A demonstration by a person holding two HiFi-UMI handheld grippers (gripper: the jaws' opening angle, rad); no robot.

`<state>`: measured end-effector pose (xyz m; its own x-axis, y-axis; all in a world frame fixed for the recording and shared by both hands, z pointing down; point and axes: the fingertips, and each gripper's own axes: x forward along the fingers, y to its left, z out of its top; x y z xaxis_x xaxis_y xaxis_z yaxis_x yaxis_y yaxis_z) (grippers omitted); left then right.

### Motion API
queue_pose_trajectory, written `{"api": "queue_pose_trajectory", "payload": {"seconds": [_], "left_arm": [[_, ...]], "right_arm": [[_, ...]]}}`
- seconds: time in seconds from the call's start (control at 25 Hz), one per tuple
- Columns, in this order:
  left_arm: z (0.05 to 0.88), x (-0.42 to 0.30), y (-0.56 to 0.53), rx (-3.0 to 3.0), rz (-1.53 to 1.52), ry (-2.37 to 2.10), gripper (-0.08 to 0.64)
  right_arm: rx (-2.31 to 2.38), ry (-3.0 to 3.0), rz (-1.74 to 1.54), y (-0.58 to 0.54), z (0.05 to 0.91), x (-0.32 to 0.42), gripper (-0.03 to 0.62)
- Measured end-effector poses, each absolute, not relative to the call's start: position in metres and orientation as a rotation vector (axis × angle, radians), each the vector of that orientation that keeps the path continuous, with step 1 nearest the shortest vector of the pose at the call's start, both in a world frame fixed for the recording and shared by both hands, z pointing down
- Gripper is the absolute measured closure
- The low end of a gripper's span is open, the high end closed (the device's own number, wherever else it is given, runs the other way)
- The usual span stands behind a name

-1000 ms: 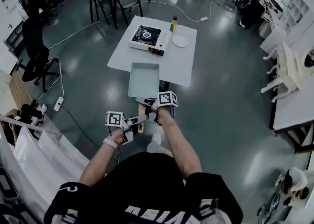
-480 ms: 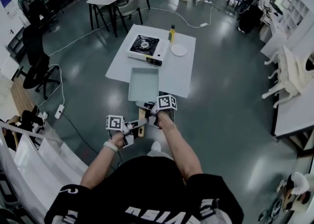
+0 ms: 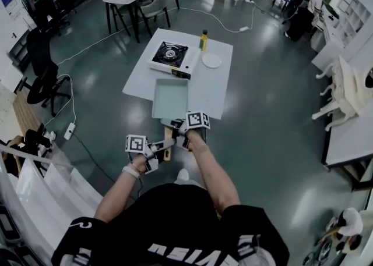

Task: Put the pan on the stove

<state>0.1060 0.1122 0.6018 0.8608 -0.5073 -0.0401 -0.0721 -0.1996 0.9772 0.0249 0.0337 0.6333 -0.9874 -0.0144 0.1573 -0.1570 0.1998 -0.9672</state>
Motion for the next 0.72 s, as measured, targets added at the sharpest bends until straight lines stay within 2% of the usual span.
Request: {"api": "queue_pose_trajectory", "payload": {"seconds": [0.72], "left_arm": [[0.606,0.128,0.057,1.724,-0.426,-0.449,0.463]], "right_arm": [[0.144,-2.338,1.896,-0.021,0.642,0.044,0.457]]}}
